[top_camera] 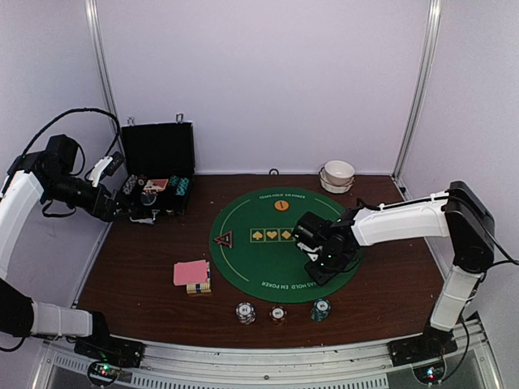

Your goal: Distribute texas hold em gaming equipment

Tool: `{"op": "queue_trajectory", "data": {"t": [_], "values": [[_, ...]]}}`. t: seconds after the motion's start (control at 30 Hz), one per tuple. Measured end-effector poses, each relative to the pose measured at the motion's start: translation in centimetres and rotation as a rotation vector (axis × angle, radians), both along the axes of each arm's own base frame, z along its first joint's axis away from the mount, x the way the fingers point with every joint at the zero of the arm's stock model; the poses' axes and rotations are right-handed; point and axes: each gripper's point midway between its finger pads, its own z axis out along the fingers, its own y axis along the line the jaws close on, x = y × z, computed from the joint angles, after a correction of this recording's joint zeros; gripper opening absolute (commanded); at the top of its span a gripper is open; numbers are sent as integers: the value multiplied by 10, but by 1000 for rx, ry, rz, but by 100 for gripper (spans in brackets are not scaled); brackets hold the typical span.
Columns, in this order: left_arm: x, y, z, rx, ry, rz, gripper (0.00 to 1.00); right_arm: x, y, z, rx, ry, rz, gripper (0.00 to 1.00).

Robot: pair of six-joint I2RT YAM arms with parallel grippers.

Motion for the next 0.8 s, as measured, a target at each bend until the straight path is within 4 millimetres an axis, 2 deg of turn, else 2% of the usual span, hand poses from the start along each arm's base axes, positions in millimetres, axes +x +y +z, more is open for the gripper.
{"op": "queue_trajectory", "data": {"t": [0.1, 0.27, 0.47, 0.57, 0.63, 0.8], "values": [[0, 0, 0, 0, 0, 0, 97, -2, -5, 2, 5, 5, -10, 38], [0, 0, 0, 1, -1, -1, 98, -6, -7, 14, 31, 10, -20, 48], [-1, 0, 1, 3, -8, -5, 98, -14, -4, 47, 114, 2, -42, 69], [-2, 0, 3, 4, -9, -5, 98, -25, -3, 65, 149, -6, -41, 79], [-2, 0, 5, 4, -12, -6, 98, -38, 0, 75, 167, -5, -29, 81], [-3, -1, 6, -2, -10, -9, 98, -64, 7, 78, 191, 19, -13, 86]]}}
